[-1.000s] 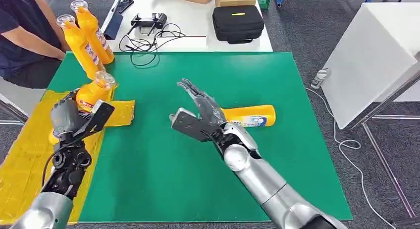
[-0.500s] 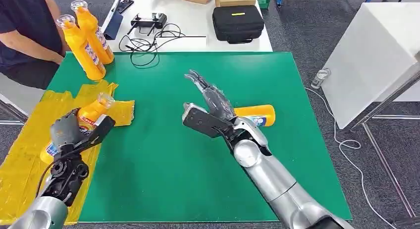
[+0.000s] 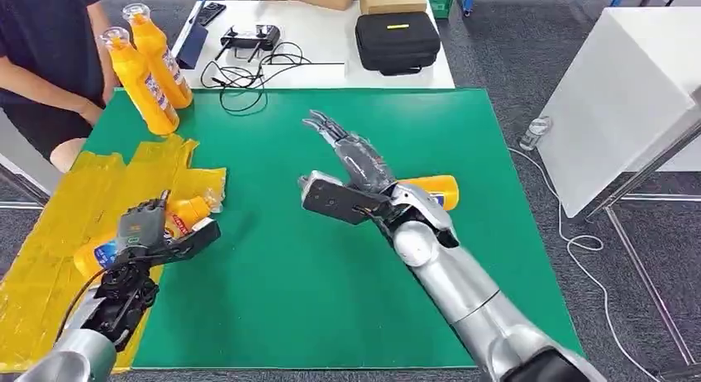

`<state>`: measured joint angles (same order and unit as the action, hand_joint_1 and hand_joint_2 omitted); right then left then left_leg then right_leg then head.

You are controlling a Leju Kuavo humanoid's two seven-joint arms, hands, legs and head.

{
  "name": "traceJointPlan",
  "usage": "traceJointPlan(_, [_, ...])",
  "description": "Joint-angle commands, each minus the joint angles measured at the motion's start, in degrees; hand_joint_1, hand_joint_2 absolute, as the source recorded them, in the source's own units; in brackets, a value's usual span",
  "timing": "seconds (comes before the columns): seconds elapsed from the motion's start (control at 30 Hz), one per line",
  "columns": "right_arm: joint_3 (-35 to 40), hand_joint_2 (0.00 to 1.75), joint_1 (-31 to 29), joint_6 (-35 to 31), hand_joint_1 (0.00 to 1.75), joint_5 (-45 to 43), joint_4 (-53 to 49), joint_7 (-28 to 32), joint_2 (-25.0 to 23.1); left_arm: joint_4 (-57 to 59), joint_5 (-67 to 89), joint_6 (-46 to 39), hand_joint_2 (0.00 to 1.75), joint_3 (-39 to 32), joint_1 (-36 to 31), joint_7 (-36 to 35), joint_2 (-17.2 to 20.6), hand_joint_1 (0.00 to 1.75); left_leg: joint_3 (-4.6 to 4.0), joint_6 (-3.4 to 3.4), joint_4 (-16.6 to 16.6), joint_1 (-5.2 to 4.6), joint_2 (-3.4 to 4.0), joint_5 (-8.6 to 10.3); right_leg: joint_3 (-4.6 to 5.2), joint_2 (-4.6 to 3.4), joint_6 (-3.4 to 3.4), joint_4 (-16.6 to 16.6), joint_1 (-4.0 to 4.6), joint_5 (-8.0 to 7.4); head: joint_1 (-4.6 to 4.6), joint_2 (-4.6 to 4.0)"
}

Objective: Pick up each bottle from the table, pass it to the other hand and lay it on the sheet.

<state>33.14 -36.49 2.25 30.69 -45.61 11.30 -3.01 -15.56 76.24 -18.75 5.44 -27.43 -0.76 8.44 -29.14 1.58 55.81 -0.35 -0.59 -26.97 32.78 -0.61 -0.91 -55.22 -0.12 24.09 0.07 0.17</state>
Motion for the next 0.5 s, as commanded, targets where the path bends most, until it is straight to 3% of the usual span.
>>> traceJointPlan(0.03, [3.7,1.75,-11.5,2.5,0.00,8.7,19.4,0.7,6.5,2.9,-2.9,0.5,0.00,-2.0,1.6,3.3,-1.5,0.00,0.03,-0.05,0.0,-0.02,0.07,0.06,-0.06,0.01,-0.04,0.0,-0.03,-0.07,0.04,0.00])
traceJointPlan(0.2, [4.7,1.75,-12.0,3.3,0.00,10.1,20.7,0.4,6.6,2.8,-3.3,0.6,0.00,-2.3,1.4,3.8,-1.7,0.00,0.16,-0.08,0.0,-0.06,-0.19,0.18,-0.22,0.23,-0.04,0.0,-0.12,-0.07,0.02,0.00])
traceJointPlan(0.3, [6.9,1.75,-13.7,5.3,0.00,13.1,23.7,-0.2,9.2,2.5,-4.6,0.1,0.00,-3.5,1.1,5.6,-2.2,0.00,0.15,-0.15,0.0,-0.01,-0.23,0.23,-0.21,0.27,-0.05,0.0,-0.09,-0.08,0.02,0.00])
traceJointPlan(0.5, [9.1,1.75,-15.2,8.3,0.00,16.3,26.4,0.1,14.2,1.2,-14.8,-1.8,0.00,-11.5,0.3,16.5,-3.5,0.00,0.08,-0.16,0.1,-0.01,-0.50,0.30,-0.19,0.53,-0.08,0.0,-0.10,-0.09,0.02,0.00])
